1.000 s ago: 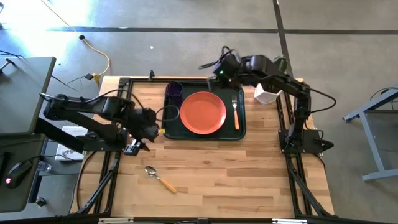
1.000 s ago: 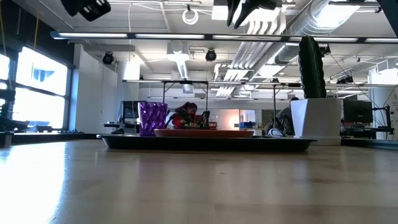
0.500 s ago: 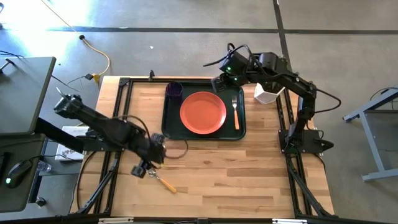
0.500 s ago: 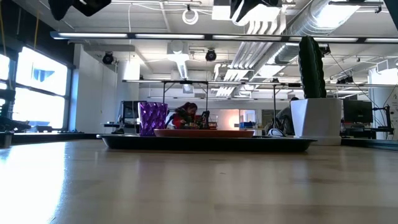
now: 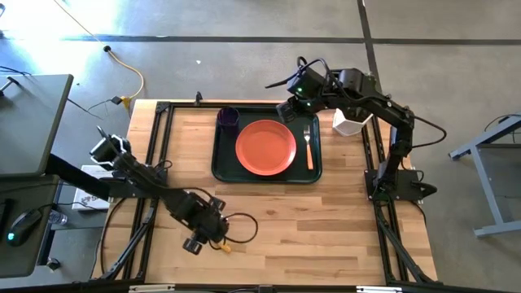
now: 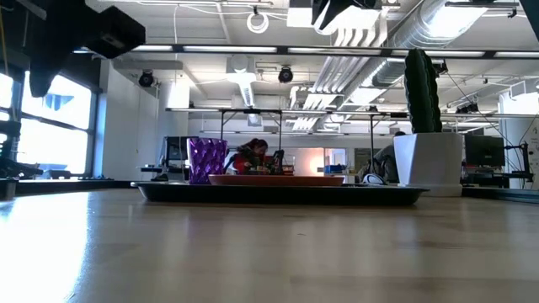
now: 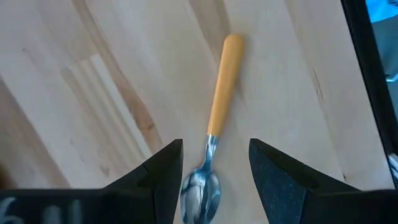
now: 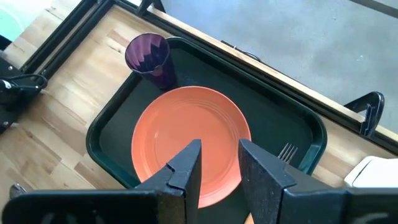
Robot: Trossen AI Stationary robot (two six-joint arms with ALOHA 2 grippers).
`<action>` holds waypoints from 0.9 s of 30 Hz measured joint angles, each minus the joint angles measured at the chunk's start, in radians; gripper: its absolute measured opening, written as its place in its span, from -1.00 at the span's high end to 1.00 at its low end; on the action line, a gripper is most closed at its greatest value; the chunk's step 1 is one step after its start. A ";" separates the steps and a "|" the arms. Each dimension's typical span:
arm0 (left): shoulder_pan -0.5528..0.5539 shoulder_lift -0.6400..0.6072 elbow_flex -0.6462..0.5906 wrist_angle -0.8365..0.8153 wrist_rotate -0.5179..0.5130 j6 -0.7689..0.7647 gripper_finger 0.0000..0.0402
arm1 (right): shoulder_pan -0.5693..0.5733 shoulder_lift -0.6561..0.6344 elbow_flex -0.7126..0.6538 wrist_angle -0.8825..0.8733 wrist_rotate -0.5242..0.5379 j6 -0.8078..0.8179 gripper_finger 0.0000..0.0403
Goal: Pick and place plate/cup/fork/spoon on tray
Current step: Put the yellow spoon on the black serving tray to the left of the yellow fork
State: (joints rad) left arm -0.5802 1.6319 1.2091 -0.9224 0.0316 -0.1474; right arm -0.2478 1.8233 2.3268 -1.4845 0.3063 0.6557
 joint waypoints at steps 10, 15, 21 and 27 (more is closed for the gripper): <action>-0.010 0.116 0.000 0.069 -0.017 -0.035 0.14 | 0.000 0.000 0.000 0.000 0.000 -0.033 0.52; -0.033 0.168 0.000 0.090 -0.013 -0.035 0.14 | 0.000 0.000 0.000 0.000 0.000 -0.036 0.52; -0.052 0.222 0.001 0.091 -0.014 -0.061 0.14 | 0.000 0.000 0.000 0.000 0.000 -0.036 0.52; -0.056 0.255 0.000 0.089 -0.021 -0.070 0.14 | 0.000 0.000 0.000 0.000 0.000 -0.036 0.52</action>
State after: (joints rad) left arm -0.6361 1.8869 1.2095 -0.8339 0.0105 -0.2172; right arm -0.2480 1.8233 2.3267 -1.4849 0.3065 0.6196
